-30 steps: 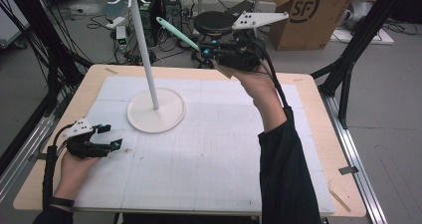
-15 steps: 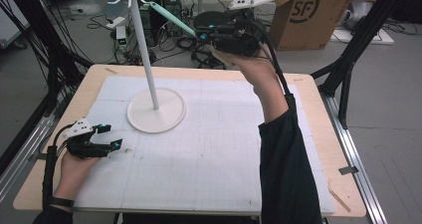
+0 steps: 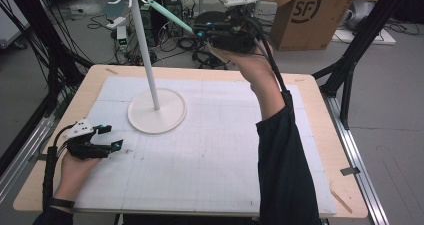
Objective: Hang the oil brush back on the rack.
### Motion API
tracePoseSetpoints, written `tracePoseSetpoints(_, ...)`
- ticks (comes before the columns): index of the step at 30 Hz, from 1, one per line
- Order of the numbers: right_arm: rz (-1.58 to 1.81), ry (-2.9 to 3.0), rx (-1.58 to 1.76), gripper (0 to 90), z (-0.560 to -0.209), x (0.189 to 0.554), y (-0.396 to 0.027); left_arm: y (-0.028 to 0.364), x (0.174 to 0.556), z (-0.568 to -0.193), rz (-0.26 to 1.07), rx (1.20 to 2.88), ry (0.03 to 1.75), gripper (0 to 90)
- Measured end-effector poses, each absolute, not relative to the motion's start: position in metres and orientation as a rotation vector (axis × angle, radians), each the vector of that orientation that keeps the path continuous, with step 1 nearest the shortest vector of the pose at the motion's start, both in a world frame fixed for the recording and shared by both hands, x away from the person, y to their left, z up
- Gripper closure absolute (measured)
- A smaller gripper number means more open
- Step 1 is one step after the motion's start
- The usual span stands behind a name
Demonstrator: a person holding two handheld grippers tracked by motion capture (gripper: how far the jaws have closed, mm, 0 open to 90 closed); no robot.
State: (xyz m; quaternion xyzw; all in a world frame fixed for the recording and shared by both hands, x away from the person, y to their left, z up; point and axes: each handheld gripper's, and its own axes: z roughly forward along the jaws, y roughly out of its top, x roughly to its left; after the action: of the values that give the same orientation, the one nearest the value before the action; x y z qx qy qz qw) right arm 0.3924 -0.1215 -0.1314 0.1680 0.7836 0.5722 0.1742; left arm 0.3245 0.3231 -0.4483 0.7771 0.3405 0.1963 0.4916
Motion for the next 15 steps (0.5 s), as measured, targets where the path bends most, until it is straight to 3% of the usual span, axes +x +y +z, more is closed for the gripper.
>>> tracePoseSetpoints(15,1.602,2.22,0.495,82.7,-0.1335,0.3951,-0.1153,0.3229,0.3244,-0.4484,0.477,1.886,0.826,23.0)
